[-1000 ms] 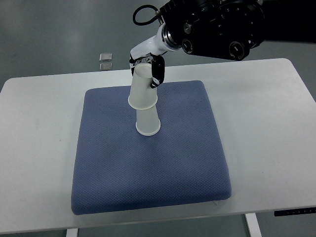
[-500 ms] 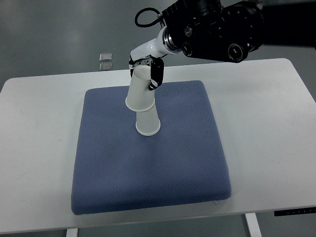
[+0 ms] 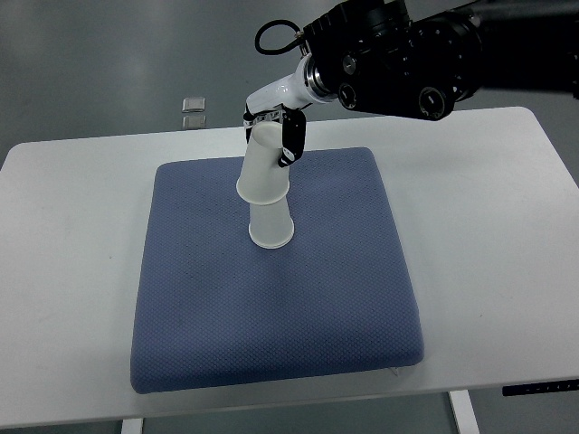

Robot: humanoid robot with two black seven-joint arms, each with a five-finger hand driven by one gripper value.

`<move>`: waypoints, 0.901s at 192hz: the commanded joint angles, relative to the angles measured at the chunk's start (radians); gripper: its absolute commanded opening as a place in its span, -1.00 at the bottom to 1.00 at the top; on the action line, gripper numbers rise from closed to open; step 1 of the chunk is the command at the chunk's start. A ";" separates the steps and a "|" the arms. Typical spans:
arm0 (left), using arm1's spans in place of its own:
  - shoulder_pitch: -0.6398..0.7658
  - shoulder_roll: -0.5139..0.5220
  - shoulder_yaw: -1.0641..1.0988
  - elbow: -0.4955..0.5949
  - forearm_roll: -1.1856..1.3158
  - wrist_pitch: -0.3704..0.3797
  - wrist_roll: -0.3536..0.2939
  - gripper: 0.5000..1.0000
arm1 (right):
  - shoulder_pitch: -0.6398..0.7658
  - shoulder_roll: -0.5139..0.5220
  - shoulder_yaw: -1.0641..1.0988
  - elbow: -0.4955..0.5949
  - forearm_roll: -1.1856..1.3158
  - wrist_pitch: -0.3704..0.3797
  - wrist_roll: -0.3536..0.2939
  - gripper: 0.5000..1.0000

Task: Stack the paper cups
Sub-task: 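Lower the held cup onto the cup on the cushion, then open the right hand and lift it off the stacked cups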

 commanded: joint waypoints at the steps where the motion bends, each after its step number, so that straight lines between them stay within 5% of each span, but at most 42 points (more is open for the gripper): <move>1: 0.000 0.000 0.000 0.000 0.000 0.000 0.000 1.00 | 0.001 0.000 -0.001 0.001 0.000 0.006 0.000 -0.17; 127: 0.000 0.000 0.000 0.000 0.000 0.000 0.000 1.00 | -0.013 0.000 -0.011 0.001 -0.005 0.010 0.000 0.02; 140: 0.000 0.000 0.000 0.000 0.000 0.000 0.000 1.00 | -0.019 0.000 -0.013 0.001 -0.005 0.010 0.000 0.20; 173: 0.000 0.000 0.002 -0.002 0.000 0.000 0.000 1.00 | -0.028 0.000 -0.013 0.001 -0.005 0.004 0.000 0.33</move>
